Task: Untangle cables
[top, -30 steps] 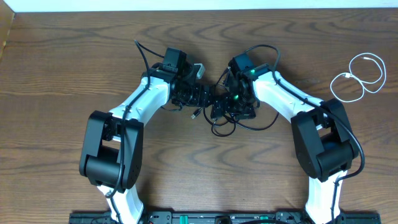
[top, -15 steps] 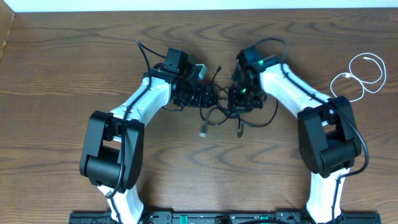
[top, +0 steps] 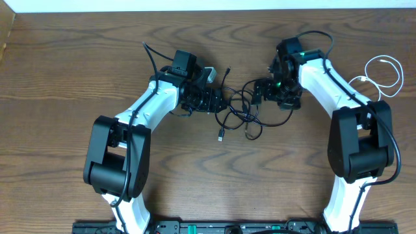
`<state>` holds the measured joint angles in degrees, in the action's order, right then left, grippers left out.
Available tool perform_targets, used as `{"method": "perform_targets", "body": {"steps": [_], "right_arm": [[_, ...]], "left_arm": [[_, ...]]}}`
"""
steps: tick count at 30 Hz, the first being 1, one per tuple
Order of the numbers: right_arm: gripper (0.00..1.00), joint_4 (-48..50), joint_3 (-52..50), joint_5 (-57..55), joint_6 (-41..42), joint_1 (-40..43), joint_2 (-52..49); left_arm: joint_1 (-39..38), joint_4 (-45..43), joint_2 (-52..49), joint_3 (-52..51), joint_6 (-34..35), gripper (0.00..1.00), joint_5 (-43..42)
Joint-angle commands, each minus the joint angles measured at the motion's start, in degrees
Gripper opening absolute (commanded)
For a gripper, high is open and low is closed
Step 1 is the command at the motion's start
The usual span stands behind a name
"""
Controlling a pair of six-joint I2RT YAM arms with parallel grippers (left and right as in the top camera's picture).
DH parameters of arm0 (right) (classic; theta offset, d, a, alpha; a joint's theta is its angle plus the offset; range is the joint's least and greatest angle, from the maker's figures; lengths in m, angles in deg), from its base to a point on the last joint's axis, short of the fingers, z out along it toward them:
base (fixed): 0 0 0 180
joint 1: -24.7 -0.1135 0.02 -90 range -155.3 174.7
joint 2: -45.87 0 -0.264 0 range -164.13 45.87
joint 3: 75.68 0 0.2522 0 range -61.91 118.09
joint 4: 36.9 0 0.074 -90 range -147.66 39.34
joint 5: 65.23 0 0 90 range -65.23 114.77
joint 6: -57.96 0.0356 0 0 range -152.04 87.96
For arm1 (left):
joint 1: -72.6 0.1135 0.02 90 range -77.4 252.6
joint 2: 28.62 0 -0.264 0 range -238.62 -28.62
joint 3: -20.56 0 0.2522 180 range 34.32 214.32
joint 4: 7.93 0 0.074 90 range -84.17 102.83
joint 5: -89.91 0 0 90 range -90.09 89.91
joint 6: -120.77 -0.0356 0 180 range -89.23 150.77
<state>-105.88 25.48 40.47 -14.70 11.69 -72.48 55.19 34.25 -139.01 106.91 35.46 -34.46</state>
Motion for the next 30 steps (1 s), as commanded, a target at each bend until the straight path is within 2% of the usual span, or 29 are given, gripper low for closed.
{"method": "perform_targets", "body": {"steps": [1, 30], "right_arm": [[0.99, -0.1, 1.0, -7.6, -0.6, 1.2, 1.4], [0.99, 1.3, -1.9, -6.6, 1.5, 1.8, 1.0]], "left_arm": [[-0.1, 0.2, 0.1, -0.1, 0.1, 0.79, -0.5], [-0.1, 0.2, 0.1, -0.1, 0.1, 0.79, -0.5]]}}
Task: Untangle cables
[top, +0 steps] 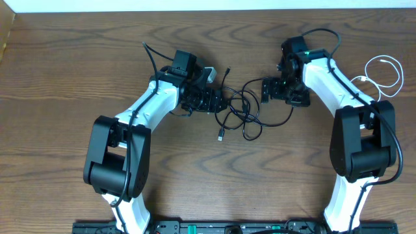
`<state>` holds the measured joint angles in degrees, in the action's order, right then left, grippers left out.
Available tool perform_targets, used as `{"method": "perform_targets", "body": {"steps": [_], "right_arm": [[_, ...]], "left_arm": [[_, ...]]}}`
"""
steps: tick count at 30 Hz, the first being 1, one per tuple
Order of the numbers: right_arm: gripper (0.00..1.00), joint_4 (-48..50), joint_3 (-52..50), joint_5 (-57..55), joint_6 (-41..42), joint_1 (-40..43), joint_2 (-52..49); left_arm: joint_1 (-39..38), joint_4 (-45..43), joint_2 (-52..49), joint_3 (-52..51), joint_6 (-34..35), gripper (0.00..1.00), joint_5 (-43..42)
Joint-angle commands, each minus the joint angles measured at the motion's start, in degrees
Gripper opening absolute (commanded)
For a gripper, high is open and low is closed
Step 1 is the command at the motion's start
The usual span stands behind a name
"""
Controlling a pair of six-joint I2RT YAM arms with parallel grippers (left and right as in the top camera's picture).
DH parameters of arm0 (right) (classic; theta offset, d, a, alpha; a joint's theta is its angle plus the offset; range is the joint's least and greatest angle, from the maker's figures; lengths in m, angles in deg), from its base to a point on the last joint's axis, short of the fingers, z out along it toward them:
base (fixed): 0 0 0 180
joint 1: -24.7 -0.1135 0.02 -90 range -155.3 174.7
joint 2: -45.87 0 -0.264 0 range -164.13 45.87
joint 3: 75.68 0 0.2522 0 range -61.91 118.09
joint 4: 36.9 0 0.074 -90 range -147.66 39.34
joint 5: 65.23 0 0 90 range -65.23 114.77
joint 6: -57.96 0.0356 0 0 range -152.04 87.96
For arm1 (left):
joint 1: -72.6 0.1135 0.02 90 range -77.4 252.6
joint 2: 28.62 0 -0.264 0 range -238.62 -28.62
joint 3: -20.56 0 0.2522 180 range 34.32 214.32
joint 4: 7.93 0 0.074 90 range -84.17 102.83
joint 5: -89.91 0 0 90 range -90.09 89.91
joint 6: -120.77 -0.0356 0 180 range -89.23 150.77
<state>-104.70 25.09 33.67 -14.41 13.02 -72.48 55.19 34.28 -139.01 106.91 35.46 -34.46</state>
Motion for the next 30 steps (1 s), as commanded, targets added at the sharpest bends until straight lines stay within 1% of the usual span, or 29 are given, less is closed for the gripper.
{"method": "perform_targets", "body": {"steps": [1, 5, 19, 24, 30], "right_arm": [[0.99, 0.2, -1.9, 1.3, 1.2, 0.3, 1.0], [0.99, 0.9, -4.3, 5.2, 1.2, -0.5, 1.0], [0.99, 8.6, -12.8, 7.4, 3.2, -5.7, 1.0], [0.99, 11.0, -14.6, 9.4, 3.2, -7.9, 1.0], [0.99, 11.0, -14.6, 10.6, 3.1, -8.7, 1.0]], "left_arm": [[-0.1, 0.1, 0.1, -0.1, 0.1, 0.79, -0.5], [-0.1, 0.1, 0.1, -0.1, 0.1, 0.79, -0.5], [-0.1, 0.1, 0.1, -0.1, 0.1, 0.79, -0.5], [-0.1, 0.1, 0.1, -0.1, 0.1, 0.79, -0.5], [-0.1, 0.1, 0.1, -0.1, 0.1, 0.79, -0.5]]}}
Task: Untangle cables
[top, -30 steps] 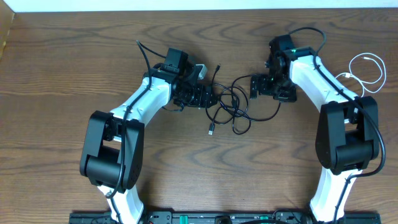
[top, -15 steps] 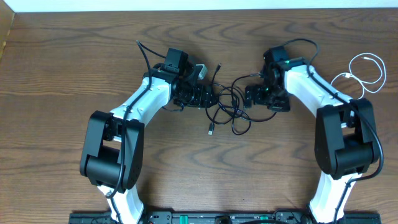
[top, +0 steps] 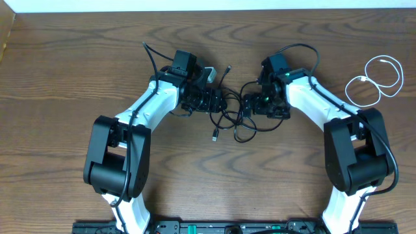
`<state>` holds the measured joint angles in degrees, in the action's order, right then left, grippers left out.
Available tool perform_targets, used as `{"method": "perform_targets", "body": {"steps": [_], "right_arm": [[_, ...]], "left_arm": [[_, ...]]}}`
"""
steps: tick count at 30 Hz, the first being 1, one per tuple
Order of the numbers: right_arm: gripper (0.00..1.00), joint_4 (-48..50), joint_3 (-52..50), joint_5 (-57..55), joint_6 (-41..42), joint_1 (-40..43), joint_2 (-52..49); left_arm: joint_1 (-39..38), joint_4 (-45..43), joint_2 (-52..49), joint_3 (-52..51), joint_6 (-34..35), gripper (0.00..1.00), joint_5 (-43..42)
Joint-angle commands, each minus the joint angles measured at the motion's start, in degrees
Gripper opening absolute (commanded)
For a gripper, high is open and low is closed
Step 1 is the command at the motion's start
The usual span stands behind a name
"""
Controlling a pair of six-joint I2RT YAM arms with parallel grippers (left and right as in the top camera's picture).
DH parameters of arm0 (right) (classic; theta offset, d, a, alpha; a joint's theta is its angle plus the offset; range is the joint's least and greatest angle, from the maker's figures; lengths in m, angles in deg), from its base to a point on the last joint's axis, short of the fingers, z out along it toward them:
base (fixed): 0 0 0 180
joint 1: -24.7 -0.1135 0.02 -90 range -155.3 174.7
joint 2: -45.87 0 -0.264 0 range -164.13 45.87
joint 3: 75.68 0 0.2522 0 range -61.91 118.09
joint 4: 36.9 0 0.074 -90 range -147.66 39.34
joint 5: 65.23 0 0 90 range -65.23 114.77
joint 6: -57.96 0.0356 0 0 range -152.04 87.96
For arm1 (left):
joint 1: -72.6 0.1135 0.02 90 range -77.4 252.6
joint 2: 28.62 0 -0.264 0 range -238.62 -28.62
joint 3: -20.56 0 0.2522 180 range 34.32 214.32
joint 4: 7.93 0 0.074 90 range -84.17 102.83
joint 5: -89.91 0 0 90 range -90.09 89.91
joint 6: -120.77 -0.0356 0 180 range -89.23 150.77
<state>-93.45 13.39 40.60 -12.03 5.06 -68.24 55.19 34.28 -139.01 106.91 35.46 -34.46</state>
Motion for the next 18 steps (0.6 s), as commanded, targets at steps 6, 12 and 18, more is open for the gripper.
{"method": "perform_targets", "body": {"steps": [6, 12, 18], "right_arm": [[0.99, 0.3, -2.9, 9.9, -1.8, -0.8, -3.2], [0.99, -0.7, -2.7, 11.5, -5.1, -0.6, -2.8], [0.99, -1.6, -1.7, 10.2, -5.9, -0.2, 1.5]], "left_arm": [[-0.1, 0.1, 0.1, -0.1, 0.1, 0.79, -0.5], [-0.1, 0.1, 0.1, -0.1, 0.1, 0.79, -0.5], [-0.1, 0.1, 0.1, -0.1, 0.1, 0.79, -0.5]]}}
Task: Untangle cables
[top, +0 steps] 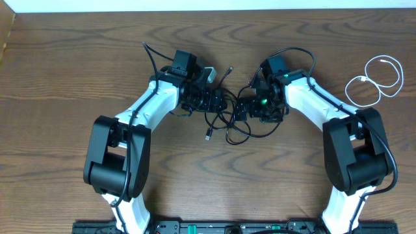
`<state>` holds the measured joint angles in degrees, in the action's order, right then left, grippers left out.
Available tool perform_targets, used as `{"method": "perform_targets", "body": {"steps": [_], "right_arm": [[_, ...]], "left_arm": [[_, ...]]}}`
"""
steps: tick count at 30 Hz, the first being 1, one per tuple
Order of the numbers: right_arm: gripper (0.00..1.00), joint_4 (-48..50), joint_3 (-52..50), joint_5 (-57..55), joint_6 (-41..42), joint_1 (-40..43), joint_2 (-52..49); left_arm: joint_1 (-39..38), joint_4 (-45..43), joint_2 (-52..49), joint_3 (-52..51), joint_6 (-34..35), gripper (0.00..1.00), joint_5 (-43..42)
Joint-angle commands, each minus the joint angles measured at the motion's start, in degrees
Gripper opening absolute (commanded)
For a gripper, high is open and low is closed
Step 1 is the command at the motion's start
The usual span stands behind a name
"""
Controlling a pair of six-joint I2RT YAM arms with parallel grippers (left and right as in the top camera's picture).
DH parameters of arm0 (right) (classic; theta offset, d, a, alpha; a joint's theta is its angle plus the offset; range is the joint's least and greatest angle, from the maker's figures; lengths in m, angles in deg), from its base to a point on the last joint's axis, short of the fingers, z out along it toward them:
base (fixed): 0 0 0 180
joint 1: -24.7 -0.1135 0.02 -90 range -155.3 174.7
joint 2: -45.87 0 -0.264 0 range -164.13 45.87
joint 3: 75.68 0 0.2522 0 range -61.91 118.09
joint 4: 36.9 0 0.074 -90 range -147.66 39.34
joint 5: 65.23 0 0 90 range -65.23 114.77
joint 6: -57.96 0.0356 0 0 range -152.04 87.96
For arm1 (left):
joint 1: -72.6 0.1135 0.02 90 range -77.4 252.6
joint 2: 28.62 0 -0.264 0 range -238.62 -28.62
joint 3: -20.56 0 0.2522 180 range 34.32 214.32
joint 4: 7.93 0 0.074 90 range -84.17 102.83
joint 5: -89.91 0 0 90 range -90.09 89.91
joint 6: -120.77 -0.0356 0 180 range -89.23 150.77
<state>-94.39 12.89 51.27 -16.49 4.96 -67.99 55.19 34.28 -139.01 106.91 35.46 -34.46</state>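
Observation:
A tangle of black cable lies at the table's middle, between both arms. One plug end hangs out at the lower left, and another end points up toward the back. My left gripper sits at the tangle's left edge, shut on a strand. From the right, my right gripper reaches in, shut on a loop of the same cable. The two grippers are only a few centimetres apart. Their jaws are small and dark in this overhead view.
A coiled white cable lies apart at the far right, beside the right arm's elbow. The wooden table runs to a white edge at the back. The arm bases stand at the front edge.
My right gripper has moved a little further left and down toward the left gripper. The tangle's loops and the lower plug end have shifted left with it. The left arm has stayed put.
My left gripper stayed at the tangle's left edge throughout. My right gripper was at the tangle's right side, then stood further right with the loops stretched out. Then it was back to the left, and now it sits close beside the left gripper with the cable bunched.

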Motion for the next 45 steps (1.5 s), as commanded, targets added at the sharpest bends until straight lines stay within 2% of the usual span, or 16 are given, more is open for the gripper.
{"method": "perform_targets", "body": {"steps": [1, 7, 18, 45], "right_arm": [[0.99, -0.7, -1.2, -1.0, -1.5, 0.1, 2.4], [0.99, 0.8, -1.2, -2.6, -1.5, 1.4, 6.3], [0.99, 2.6, -1.2, -8.1, -1.5, 1.4, 6.2], [0.99, 2.6, -1.2, -8.2, -1.5, 1.3, 6.2]], "left_arm": [[-0.1, 0.1, 0.1, -0.1, 0.1, 0.79, -0.5], [-0.1, 0.1, 0.1, -0.1, 0.1, 0.79, -0.5], [-0.1, 0.1, 0.1, -0.1, 0.1, 0.79, -0.5], [-0.1, 0.1, 0.1, -0.1, 0.1, 0.79, -0.5]]}}
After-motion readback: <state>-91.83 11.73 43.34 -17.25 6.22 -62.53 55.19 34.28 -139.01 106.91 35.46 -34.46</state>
